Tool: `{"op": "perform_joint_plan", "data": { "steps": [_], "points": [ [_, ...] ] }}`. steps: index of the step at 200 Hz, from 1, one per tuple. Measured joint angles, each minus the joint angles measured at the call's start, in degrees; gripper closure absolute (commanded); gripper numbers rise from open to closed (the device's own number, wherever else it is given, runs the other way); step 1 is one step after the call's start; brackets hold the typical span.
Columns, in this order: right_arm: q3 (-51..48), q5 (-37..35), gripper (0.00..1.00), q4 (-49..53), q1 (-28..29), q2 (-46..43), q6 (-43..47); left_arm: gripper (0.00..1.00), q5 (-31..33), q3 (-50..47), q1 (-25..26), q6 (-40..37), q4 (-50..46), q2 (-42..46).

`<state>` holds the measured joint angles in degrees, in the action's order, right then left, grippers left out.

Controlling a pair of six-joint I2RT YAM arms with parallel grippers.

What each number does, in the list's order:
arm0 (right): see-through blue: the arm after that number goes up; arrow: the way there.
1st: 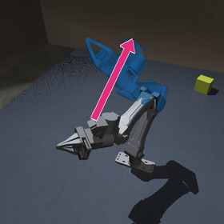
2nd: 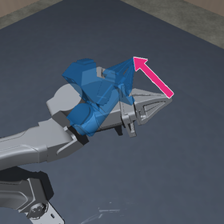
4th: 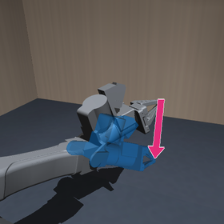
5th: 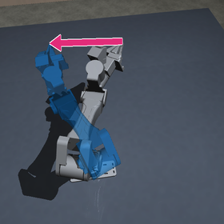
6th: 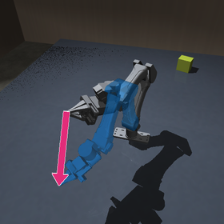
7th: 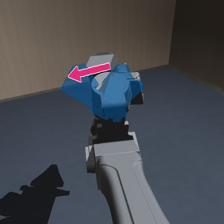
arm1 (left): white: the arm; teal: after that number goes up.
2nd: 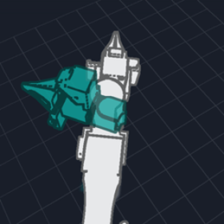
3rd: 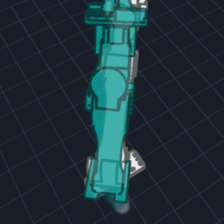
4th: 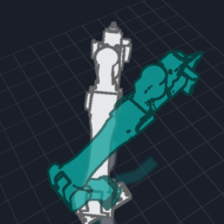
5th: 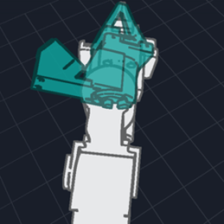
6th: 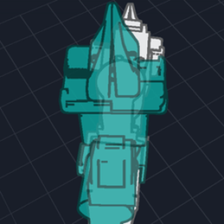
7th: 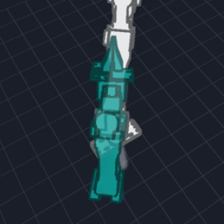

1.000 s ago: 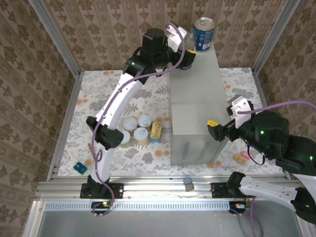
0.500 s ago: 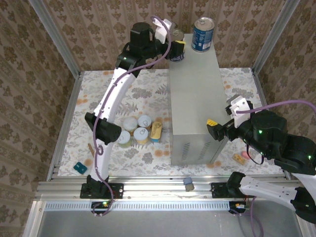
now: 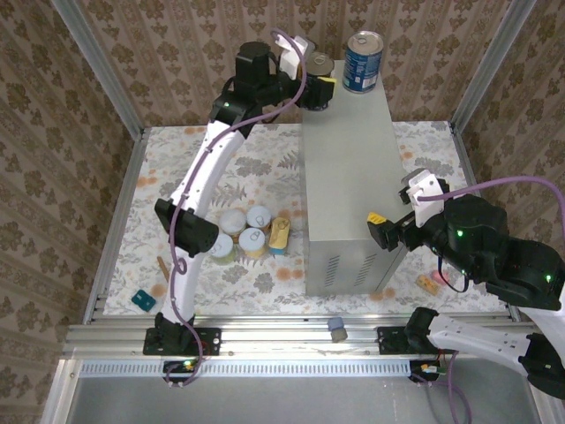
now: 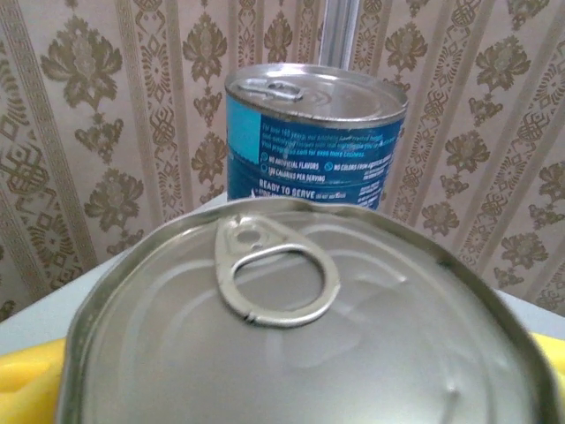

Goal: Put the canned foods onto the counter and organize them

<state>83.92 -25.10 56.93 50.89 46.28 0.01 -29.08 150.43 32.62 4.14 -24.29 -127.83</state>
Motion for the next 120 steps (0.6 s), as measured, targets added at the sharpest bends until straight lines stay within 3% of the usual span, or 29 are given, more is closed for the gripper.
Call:
{"op": "perform_joint_plan", "data": {
  "steps": [49,120],
  "points": [
    [0.0,0.0,0.0,-0.1,0.0,0.0,0.0,0.0,-0.8,-0.7,0.0,0.0,-1.0,0.0],
    [0.0,0.0,0.0,-0.2,0.0,0.5,0.2,0.0,-0.7,-14.5,-0.2,-0.1,0.2,6.6]
  ]
}}
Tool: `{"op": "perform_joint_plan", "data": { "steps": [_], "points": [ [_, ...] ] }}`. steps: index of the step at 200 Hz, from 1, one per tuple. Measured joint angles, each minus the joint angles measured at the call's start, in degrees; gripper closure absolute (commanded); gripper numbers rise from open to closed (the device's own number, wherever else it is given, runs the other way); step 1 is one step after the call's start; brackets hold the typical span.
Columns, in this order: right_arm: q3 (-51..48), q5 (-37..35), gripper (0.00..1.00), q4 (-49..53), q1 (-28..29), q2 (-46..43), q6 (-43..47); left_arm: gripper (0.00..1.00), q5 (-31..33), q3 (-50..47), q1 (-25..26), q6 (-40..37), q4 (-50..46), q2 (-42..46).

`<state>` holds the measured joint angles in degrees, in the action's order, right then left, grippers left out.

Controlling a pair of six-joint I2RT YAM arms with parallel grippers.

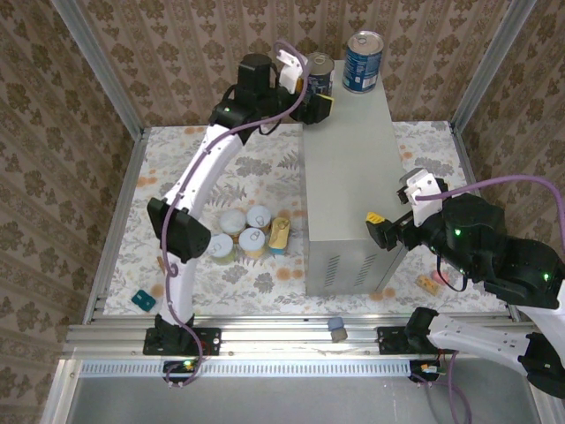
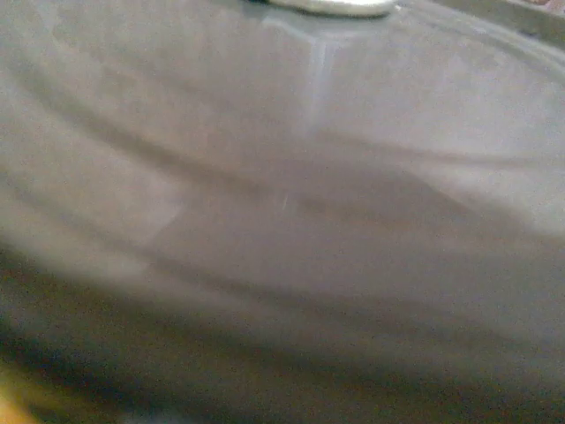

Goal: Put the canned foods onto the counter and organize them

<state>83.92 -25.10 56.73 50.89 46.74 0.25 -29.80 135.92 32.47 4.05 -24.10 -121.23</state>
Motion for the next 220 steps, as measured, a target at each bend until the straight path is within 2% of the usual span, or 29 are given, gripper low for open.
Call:
{"op": "perform_joint_plan", "data": {
  "steps": [36,77,120,150,220],
  "points": [
    [0.0,0.0,0.0,0.0,0.0,0.2,0.0,0.05,0.0,-3.3,-0.3,-0.2,1.5,2.6],
    [0.0,0.0,0.0,0.0,0.0,0.2,0.0,0.2,0.3,-3.7,-0.6,-0.9,1.9,3.4],
    [0.0,0.0,0.0,0.0,0.0,0.2,0.0,0.29,0.7,-3.6,-0.7,-1.4,2.1,3.5],
    [-1.1,0.0,0.0,0.0,0.0,-0.1,-0.1,0.32,1.0,-2.1,-0.7,-1.3,1.6,2.7],
    [-2.0,0.0,0.0,0.0,0.0,-1.8,-0.5,0.33,2.8,8.1,-0.7,-1.2,1.3,-4.9]
  ]
}}
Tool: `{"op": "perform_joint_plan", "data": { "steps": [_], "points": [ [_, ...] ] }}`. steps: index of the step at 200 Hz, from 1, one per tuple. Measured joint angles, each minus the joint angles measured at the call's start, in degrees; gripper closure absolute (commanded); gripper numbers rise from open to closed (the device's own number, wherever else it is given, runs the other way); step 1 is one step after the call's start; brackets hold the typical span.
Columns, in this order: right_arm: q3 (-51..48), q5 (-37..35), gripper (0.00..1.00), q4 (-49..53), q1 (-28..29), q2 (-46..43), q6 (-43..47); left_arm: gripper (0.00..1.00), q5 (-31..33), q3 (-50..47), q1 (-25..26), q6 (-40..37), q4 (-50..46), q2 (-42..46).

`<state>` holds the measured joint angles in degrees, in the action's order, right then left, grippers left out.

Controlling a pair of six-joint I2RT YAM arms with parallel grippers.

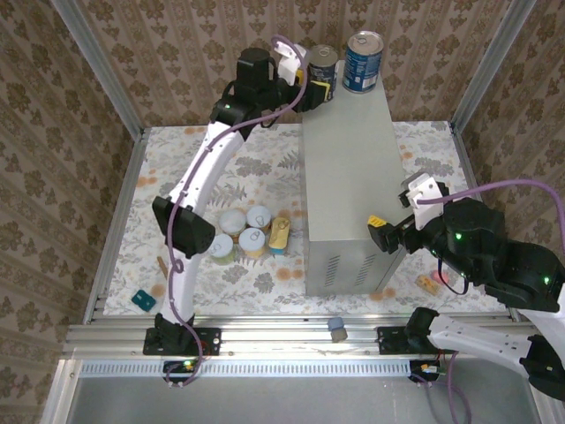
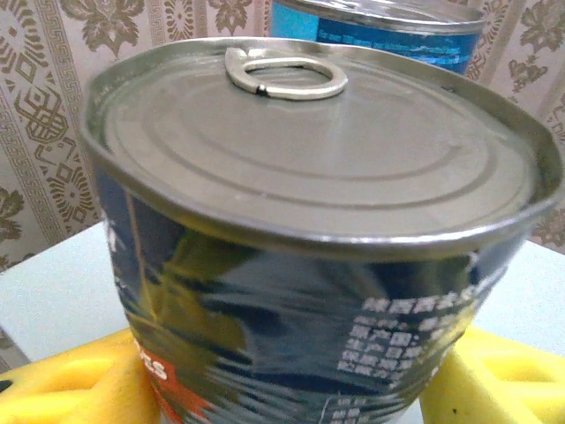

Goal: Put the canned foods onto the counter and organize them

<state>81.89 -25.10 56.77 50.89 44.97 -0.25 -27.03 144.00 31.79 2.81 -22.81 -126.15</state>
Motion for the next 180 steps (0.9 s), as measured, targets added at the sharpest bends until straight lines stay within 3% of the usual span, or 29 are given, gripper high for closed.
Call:
{"op": "perform_joint_plan", "data": {
  "steps": [180],
  "points": [
    [0.0,0.0,0.0,0.2,0.0,0.0,0.0,0.32,0.4,6.5,-0.6,2.6,6.2,-7.0]
  ]
}}
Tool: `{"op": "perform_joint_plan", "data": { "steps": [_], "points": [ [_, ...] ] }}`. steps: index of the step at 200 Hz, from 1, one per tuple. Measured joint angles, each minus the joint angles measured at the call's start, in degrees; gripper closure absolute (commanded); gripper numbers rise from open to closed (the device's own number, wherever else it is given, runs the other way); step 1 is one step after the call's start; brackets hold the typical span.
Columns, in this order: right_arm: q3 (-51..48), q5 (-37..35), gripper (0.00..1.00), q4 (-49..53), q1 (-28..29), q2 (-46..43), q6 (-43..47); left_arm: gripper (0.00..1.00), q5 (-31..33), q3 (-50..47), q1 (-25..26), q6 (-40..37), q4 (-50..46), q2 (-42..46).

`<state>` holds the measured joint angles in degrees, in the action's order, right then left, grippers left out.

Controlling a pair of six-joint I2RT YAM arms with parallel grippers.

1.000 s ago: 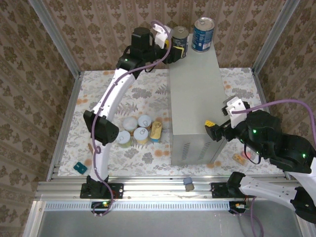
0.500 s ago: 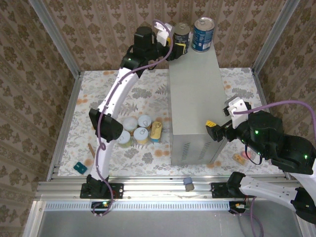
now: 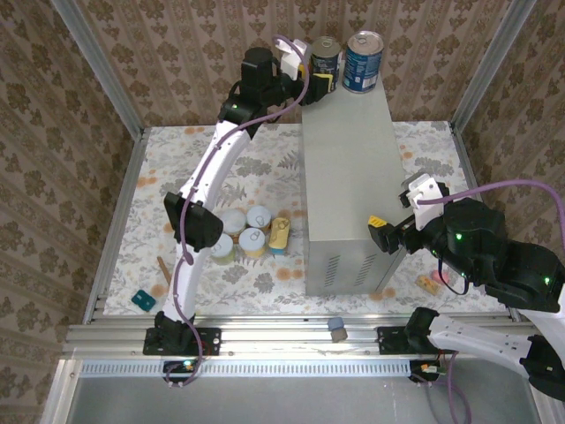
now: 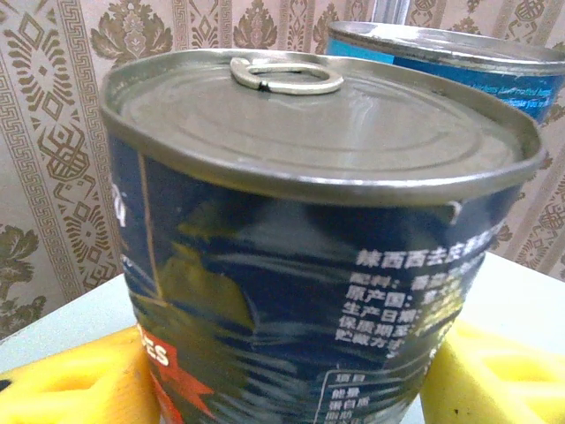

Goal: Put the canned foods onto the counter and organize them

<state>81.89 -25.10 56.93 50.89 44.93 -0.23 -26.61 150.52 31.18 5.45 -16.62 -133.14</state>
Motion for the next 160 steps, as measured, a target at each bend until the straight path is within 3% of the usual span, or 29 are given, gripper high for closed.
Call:
{"op": "perform_joint_plan", "data": {
  "steps": [135,160],
  "points": [
    [0.0,0.0,0.0,0.0,0.0,0.0,0.0,0.25,-0.2,0.0,-0.2,1.0,1.0,-0.3],
    [0.0,0.0,0.0,0.0,0.0,0.0,0.0,0.16,-0.3,0.0,-0.2,1.1,1.0,-0.3]
  ]
}}
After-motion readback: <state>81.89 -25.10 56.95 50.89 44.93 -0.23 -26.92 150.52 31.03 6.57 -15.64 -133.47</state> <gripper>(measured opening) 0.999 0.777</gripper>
